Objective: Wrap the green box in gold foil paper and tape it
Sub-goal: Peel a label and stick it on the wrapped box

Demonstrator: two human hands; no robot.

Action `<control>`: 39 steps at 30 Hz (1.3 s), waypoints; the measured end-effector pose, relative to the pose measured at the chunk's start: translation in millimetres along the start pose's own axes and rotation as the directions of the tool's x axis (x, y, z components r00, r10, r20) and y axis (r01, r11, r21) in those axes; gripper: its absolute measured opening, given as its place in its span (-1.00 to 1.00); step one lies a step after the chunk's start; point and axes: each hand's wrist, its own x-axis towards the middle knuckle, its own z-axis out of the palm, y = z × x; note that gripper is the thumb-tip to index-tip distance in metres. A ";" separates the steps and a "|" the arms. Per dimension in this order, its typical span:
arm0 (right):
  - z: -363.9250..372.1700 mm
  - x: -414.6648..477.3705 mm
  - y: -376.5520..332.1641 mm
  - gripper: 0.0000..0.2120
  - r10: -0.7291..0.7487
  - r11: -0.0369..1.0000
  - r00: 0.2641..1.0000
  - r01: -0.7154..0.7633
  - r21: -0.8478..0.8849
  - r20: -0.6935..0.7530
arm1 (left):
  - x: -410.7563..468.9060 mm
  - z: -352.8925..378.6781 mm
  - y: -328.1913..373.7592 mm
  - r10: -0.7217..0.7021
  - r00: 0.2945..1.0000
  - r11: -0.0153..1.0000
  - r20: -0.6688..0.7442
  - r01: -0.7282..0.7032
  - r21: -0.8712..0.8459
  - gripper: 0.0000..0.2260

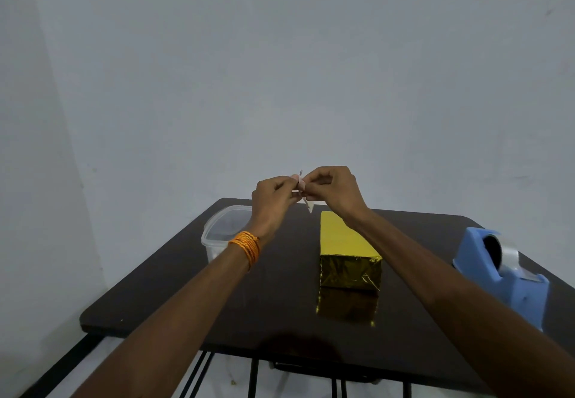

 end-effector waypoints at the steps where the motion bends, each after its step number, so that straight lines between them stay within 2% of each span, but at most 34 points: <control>1: -1.0 -0.2 -0.7 -0.88 0.003 1.000 1.000 -0.003 0.011 0.007 | 0.9 -0.3 -0.7 0.008 1.000 1.000 0.006 -0.008 0.002 -0.82; 4: -4.7 0.1 -0.2 -0.95 0.019 0.998 0.997 -0.024 0.066 0.072 | 2.2 -3.8 -2.3 0.010 1.000 1.000 0.016 -0.010 -0.014 -0.87; 8: -6.3 1.6 2.1 -0.84 0.036 0.985 0.985 -0.063 0.161 0.168 | 0.7 -13.5 -2.9 0.013 0.999 0.998 0.044 -0.010 -0.064 -0.86; 17: -4.9 -2.9 5.7 -0.82 0.077 0.973 0.962 -0.129 0.191 0.262 | -0.3 -18.6 -9.7 0.067 0.996 0.993 0.063 -0.073 0.097 -0.87; 22: -1.8 -5.5 7.0 -0.83 0.124 0.969 0.974 -0.159 0.187 0.189 | -0.3 -14.5 -10.3 0.096 0.993 0.979 0.066 -0.106 0.174 -0.86; 27: -2.2 -6.5 6.1 -0.88 0.183 0.955 0.970 -0.214 0.205 0.160 | -2.0 -17.5 -9.5 0.073 0.994 0.992 0.085 -0.081 0.092 -0.86; 33: 0.3 -11.6 1.8 -0.90 0.223 0.952 0.966 -0.244 0.184 0.128 | -2.1 -16.8 -7.4 0.077 0.997 0.955 -0.008 -0.072 0.289 -0.91; 39: -4.5 -14.4 6.0 -0.87 0.290 0.951 0.955 -0.281 0.130 -0.059 | 5.1 -24.4 -0.6 0.117 0.990 0.883 -0.076 -0.069 0.464 -0.91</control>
